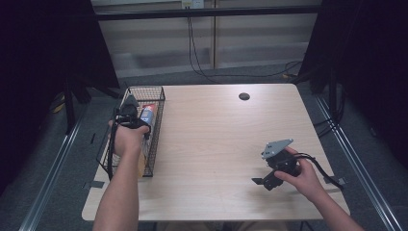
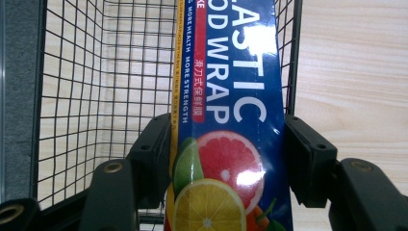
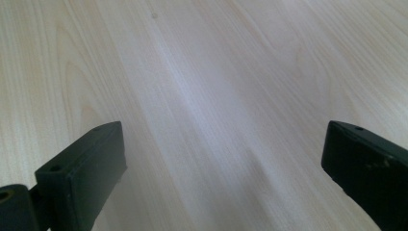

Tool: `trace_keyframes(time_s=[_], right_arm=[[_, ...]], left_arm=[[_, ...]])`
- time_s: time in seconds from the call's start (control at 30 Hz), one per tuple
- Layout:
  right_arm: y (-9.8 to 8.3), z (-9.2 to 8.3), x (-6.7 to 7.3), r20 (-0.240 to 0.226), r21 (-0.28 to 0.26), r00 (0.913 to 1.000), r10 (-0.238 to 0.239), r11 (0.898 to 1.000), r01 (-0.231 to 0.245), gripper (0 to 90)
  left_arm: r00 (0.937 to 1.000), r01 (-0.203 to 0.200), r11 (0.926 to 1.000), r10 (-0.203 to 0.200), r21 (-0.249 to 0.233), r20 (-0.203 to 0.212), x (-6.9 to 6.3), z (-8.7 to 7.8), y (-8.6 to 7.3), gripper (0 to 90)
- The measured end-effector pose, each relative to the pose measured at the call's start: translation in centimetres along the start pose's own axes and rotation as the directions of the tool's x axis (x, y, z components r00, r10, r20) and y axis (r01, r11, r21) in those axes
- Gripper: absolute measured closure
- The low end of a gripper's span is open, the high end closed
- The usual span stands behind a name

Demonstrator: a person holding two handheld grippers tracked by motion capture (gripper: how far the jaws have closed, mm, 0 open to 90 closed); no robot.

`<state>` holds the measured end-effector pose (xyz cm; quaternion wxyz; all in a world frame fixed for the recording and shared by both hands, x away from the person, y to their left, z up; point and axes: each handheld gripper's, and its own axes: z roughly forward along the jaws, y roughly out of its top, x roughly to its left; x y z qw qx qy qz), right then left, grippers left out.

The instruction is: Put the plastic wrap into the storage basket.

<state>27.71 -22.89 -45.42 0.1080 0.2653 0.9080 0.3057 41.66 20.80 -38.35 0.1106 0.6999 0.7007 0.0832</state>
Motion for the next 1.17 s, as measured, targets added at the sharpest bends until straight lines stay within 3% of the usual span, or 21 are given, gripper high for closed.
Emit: trace_keyframes(time_s=[0.33,0.4,0.5,0.73,0.77,0.83,0.93,1.03,1.07,1.1,1.17], right_arm=[[0.0,0.0,0.0,-0.011,-0.013,0.9999,0.01,1.0,-0.01,1.3],[0.0,0.0,0.0,-0.011,-0.015,0.9999,0.011,1.0,-0.011,1.3],[0.0,-0.1,0.0,-0.011,-0.017,0.9999,0.012,1.0,-0.012,1.3],[0.0,0.0,-0.1,-0.003,-0.017,0.9999,0.01,1.0,-0.01,1.3],[0.0,0.0,-0.1,0.005,-0.021,1.0,0.007,1.0,-0.007,1.3],[0.0,0.0,-0.1,0.005,-0.02,1.0,0.007,1.0,-0.007,1.3],[0.0,0.0,-0.1,-0.005,-0.023,0.9999,0.009,1.0,-0.009,1.3],[-0.1,0.0,-0.1,0.002,-0.022,0.9999,0.013,1.0,-0.013,1.3],[-0.1,0.0,-0.1,0.006,-0.016,0.9999,0.016,1.0,-0.016,1.3],[-0.1,0.0,-0.1,0.006,-0.016,0.9999,0.016,1.0,-0.016,1.3],[-0.2,0.1,-0.2,0.007,-0.016,0.9999,0.015,1.0,-0.014,1.3]], left_arm=[[0.9997,-0.019,0.9998,0.02,-0.01,0.014,0.3,-0.2,-0.1,39.7],[0.9992,-0.001,0.9997,0.002,-0.023,0.04,0.3,-0.3,-0.1,36.6],[0.9994,-0.014,0.998,0.016,-0.062,0.029,0.6,-1.1,0.0,30.4],[0.9956,-0.026,0.994,0.035,-0.106,0.087,1.0,-2.5,-0.2,25.6],[0.9921,-0.045,0.9926,0.058,-0.112,0.112,1.0,-2.8,-0.2,24.4],[0.9903,-0.04,0.9919,0.055,-0.12,0.127,0.8,-2.9,-0.3,23.6],[0.981,-0.072,0.9854,0.098,-0.154,0.168,0.3,-3.5,-0.6,21.4],[0.9674,-0.107,0.9765,0.146,-0.187,0.207,-0.3,-4.1,-0.9,18.8],[0.9555,-0.127,0.9706,0.175,-0.204,0.237,-0.7,-4.4,-1.1,18.2],[0.9555,-0.127,0.9706,0.175,-0.204,0.237,-0.7,-4.4,-1.1,17.5],[0.9463,-0.153,0.9637,0.207,-0.219,0.249,-1.2,-4.7,-1.3,17.0]])
